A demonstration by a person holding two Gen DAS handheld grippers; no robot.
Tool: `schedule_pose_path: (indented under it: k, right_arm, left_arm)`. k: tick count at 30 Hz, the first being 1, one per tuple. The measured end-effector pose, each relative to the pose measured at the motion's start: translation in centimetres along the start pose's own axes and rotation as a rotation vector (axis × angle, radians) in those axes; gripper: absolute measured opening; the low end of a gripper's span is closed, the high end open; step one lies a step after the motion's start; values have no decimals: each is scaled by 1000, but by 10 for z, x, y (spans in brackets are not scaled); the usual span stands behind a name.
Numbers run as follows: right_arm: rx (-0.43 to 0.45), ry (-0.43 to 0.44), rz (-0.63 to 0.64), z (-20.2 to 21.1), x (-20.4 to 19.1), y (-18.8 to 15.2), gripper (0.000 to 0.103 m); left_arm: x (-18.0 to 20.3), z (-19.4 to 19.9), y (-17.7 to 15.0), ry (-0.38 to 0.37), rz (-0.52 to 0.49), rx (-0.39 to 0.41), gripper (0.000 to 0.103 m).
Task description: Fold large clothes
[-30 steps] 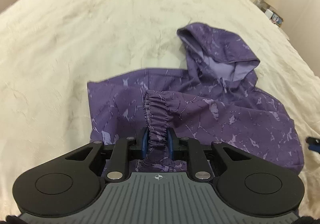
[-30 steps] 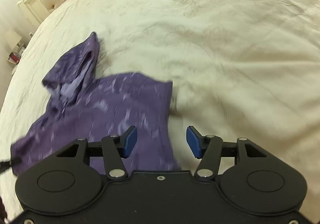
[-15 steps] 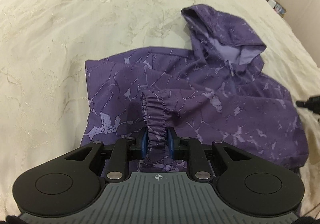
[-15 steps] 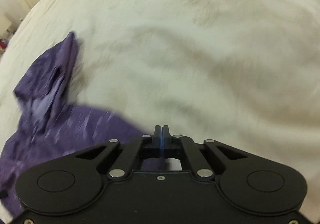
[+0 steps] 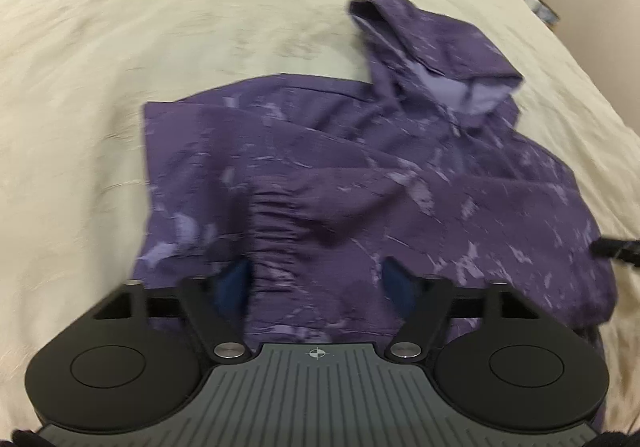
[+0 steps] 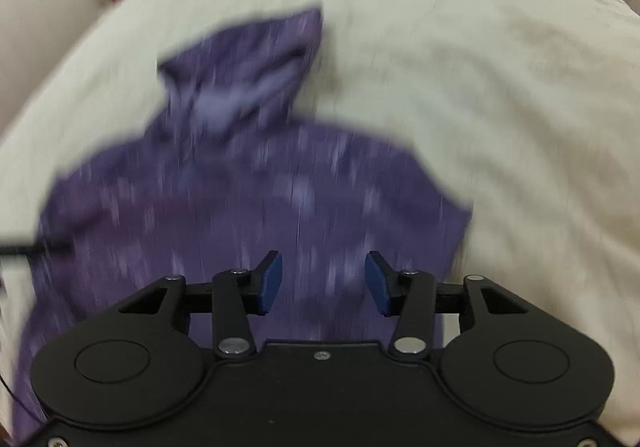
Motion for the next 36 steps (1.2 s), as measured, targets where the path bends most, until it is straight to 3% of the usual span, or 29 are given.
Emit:
schedule_pose_path:
  k: [3, 5, 9, 20, 25, 30, 36]
  right_arm:
    - [-49, -110, 30, -10, 7, -29, 62]
    - [-53, -189, -60, -8, 27, -39, 71]
    - [-36, -247, -201, 10, 46, -40, 72]
    - [79, -91, -179, 52, -5, -31, 80]
    - [101, -21, -125, 36, -27, 4, 80]
    - [130, 24, -59, 1, -39, 64, 80]
    - [151, -25, 42, -55, -41, 132, 80]
  left_arm:
    - [8, -7, -3, 18, -66, -13, 82]
    - [11, -9, -5, 19, -90, -16, 88]
    - [14, -3, -4, 32, -107, -6, 90]
    - [3, 66, -1, -21, -26, 95, 91]
    - [9, 59, 41, -47, -29, 125, 91]
    - [27, 25, 96, -26, -91, 159, 91]
    - [46, -41, 150, 0, -182, 145, 91]
Point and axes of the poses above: each gripper's, at about its wrist camera, not at the fingertips, and z roughly against the way its jaws point, x to its right, y to its top, the point moved 3 cm from there along -z, roughly the way its jaws point, and after that the axes turned 3 degrees about x, right-handed, at the moved point
